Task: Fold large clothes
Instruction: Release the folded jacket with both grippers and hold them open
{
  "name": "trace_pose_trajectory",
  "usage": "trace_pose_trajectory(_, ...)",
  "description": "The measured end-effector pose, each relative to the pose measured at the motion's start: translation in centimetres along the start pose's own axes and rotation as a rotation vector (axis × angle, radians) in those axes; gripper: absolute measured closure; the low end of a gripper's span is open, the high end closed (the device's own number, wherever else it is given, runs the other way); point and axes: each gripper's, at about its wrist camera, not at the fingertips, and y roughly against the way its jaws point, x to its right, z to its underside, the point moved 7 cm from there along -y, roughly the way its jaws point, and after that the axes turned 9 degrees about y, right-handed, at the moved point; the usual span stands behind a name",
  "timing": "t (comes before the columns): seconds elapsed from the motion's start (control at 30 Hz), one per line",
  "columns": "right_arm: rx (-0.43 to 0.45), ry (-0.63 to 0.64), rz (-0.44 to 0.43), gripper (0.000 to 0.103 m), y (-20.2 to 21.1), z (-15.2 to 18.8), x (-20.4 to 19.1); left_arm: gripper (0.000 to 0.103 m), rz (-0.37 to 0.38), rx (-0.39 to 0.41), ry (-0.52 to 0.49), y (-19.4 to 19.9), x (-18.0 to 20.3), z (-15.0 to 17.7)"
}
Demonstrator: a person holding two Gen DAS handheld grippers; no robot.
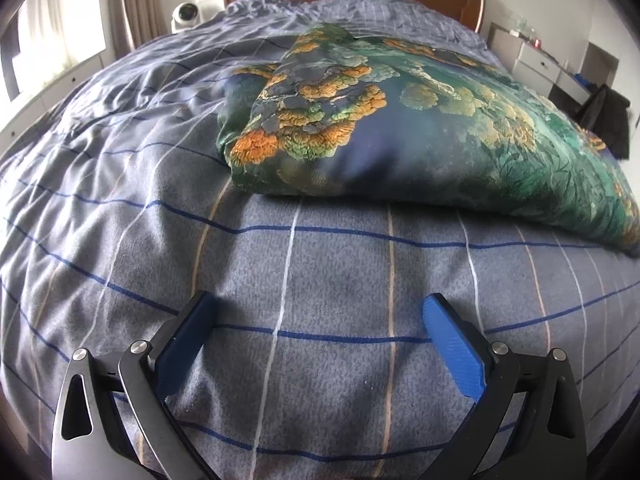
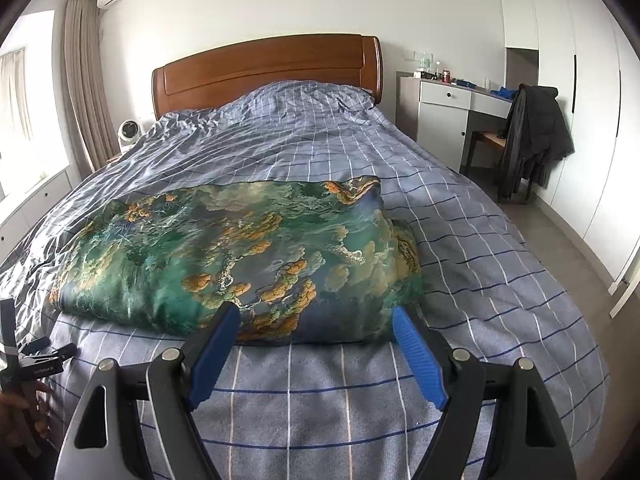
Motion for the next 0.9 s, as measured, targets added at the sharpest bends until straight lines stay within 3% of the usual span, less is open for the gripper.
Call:
trace_pose_trajectory(0.23,-0.002,0.002,0.014,0.016,0.4,0.2,0.1,0.000,-0.034,-0.030,-0.045,-0.4,0.5,0.2)
trace_pose_trajectory(0.5,-0.015,0.004,0.016,0.016,0.5,0.6,0.1,0.000,0.013,-0.039,-0.029,0.4,0.3,0.2)
trace_pose_trajectory(0.67,-0.024,0.005,0.014,0.016,0.4,0.8,0.1,0.001,0.072,-0.009,0.012,2.0,0.0,-0.1)
trace_pose_trajectory(0.9,-0.040,0.008,0.002,0.016,0.1,1.2,-0.2,0.001,0.064,0.041,-0.011,3.9,0.5,-0.2)
